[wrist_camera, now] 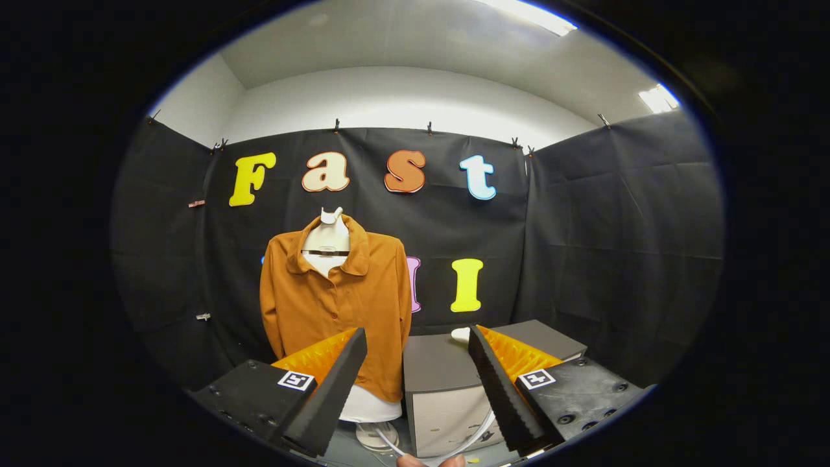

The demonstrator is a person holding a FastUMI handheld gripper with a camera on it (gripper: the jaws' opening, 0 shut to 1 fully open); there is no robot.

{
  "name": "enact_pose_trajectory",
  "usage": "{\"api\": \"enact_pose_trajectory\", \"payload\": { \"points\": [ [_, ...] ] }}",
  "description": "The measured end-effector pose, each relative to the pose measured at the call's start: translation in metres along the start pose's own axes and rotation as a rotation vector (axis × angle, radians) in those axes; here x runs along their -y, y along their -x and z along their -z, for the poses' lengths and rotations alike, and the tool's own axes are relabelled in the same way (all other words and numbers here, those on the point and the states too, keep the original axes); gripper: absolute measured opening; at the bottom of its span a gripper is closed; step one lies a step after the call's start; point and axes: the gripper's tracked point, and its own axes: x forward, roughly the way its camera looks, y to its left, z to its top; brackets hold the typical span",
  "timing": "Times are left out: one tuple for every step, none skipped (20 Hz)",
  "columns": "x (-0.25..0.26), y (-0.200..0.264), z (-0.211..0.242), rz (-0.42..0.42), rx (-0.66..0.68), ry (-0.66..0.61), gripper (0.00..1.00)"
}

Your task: Iron the clothes twice with a garment steamer, once on the left side and once on the right side.

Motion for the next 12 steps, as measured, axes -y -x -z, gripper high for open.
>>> {"api": "enact_pose_trajectory", "payload": {
  "points": [
    [-0.0005, 0.0009, 0.0008, -0.001, -0.001, 0.0, 0.98],
    [-0.0009, 0.001, 0.0011, -0.001, -0.003, 0.0, 0.98],
    [-0.0011, 0.0011, 0.0015, -0.002, -0.004, 0.0, 0.98],
    [-0.0014, 0.0007, 0.0017, -0.002, -0.005, -0.001, 0.98],
    [-0.0011, 0.0002, 0.0015, -0.001, -0.005, 0.0, 0.98],
    [-0.0007, -0.0002, 0.0013, 0.001, -0.004, 0.001, 0.98],
    [-0.0007, 0.0004, 0.0014, 0.001, -0.004, 0.001, 0.98],
    [-0.0014, 0.0003, 0.0008, 0.0, -0.004, -0.001, 0.98],
    [-0.0012, -0.0003, 0.0003, 0.001, -0.004, -0.002, 0.98],
    [0.0002, -0.0011, 0.0007, 0.003, -0.005, -0.003, 0.98],
    [0.0008, -0.0022, 0.0013, 0.005, -0.009, -0.003, 0.98],
    [0.0015, -0.0038, 0.0021, 0.006, -0.014, -0.003, 0.98]
  ]
}}
